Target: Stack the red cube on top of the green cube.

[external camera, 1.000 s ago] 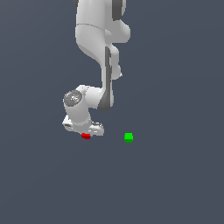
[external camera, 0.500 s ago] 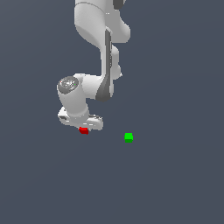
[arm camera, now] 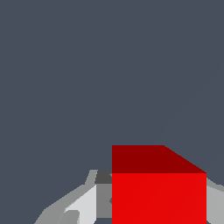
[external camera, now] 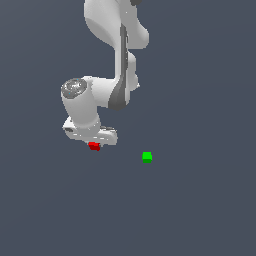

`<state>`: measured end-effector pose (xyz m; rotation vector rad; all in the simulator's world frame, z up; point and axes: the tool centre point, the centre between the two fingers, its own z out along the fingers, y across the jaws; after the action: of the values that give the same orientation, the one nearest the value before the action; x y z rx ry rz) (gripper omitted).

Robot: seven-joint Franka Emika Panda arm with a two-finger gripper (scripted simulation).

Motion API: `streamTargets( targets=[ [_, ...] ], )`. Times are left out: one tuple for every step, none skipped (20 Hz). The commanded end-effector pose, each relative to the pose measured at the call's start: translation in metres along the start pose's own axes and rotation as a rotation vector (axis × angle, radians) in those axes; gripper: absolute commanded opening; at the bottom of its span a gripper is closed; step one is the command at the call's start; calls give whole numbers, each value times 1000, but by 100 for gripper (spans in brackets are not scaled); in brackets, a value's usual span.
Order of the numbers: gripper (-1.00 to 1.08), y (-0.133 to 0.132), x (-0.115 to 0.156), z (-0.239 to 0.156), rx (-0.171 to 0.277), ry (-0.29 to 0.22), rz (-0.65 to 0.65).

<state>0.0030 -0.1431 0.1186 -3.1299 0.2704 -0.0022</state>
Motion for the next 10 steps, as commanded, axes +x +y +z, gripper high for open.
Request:
streamTargets(
  targets=[
    [-100,-2,0,0,0,0,0],
    [-100,-4,-1,1,0,0,0],
    [-100,-6,-1,2,0,0,0],
    [-100,-10,-2,3,0,0,0],
    [-100,-14,-2,4,0,0,0],
    [-100,-20,-3,5,0,0,0],
    [-100,-26,-4,6,0,0,0],
    [-100,-32,-5,8,0,0,0],
    [-100,-40,-6,10,0,0,0],
    [-100,-48,-7,12,0,0,0]
  ],
)
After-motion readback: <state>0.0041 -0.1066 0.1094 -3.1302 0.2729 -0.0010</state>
